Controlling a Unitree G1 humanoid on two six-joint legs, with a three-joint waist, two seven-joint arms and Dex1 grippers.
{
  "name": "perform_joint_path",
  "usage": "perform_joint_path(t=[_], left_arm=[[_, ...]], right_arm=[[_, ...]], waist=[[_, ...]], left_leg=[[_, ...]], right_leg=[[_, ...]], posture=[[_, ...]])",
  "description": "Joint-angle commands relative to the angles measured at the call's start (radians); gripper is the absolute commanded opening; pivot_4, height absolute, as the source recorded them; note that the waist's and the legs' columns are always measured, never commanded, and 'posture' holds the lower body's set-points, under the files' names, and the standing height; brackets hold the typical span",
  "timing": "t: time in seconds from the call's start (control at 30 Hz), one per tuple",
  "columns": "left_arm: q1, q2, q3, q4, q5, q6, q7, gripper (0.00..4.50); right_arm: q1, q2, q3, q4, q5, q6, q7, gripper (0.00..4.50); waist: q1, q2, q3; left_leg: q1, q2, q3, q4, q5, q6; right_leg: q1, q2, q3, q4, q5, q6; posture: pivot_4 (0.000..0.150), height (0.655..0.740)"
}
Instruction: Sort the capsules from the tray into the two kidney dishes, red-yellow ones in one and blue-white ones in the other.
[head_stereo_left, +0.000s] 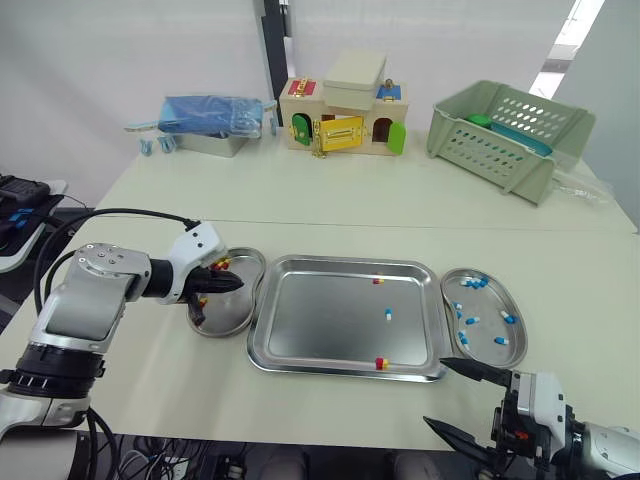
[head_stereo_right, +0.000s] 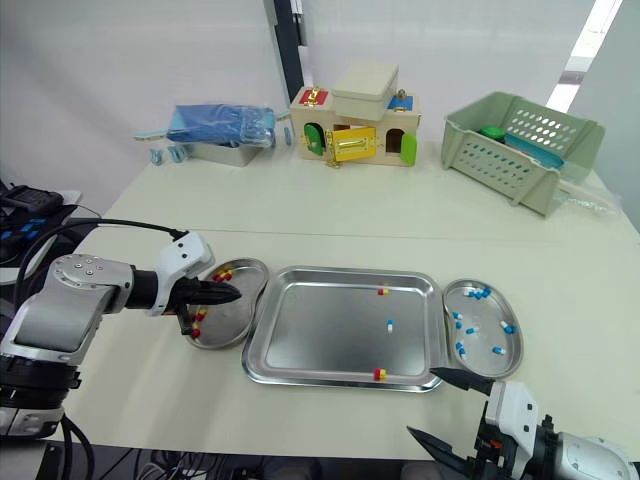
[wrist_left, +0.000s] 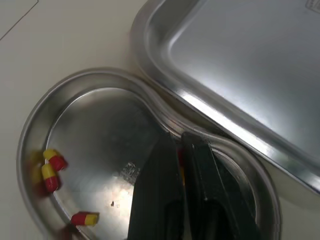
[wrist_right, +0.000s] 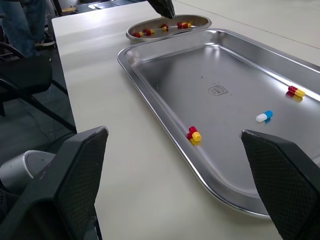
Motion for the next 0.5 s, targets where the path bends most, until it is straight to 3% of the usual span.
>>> perform_joint_path(t=[0.03,0.2,0.3,0.5], left_arm=[[0.004,0.022,0.029,-0.001,-0.02,-0.009,0.021,0.03],[0.0,0.015,0.013,0.019,-0.022,-0.018,0.039,0.03],[-0.008,0.009,-0.001,0.033,-0.019,-0.022,0.047,0.77],[-0.02,0.013,-0.014,0.046,-0.021,-0.027,0.045,2.73]], right_arm=[[-0.016,-0.006,0.005,0.0,0.023,0.004,0.011,4.5],[-0.024,-0.003,0.006,0.012,0.021,0.0,0.016,4.5],[-0.023,-0.001,0.004,0.014,0.019,-0.002,0.013,4.5],[-0.01,0.003,0.0,0.011,0.016,-0.008,0.009,4.5]], waist=[[0.0,0.0,0.0],[0.0,0.0,0.0],[0.0,0.0,0.0],[0.0,0.0,0.0]], left_leg=[[0.0,0.0,0.0,0.0,0.0,0.0],[0.0,0.0,0.0,0.0,0.0,0.0],[0.0,0.0,0.0,0.0,0.0,0.0],[0.0,0.0,0.0,0.0,0.0,0.0]], right_leg=[[0.0,0.0,0.0,0.0,0.0,0.0],[0.0,0.0,0.0,0.0,0.0,0.0],[0.0,0.0,0.0,0.0,0.0,0.0],[0.0,0.0,0.0,0.0,0.0,0.0]], posture=[[0.15,0.74],[0.15,0.74],[0.15,0.74],[0.15,0.74]])
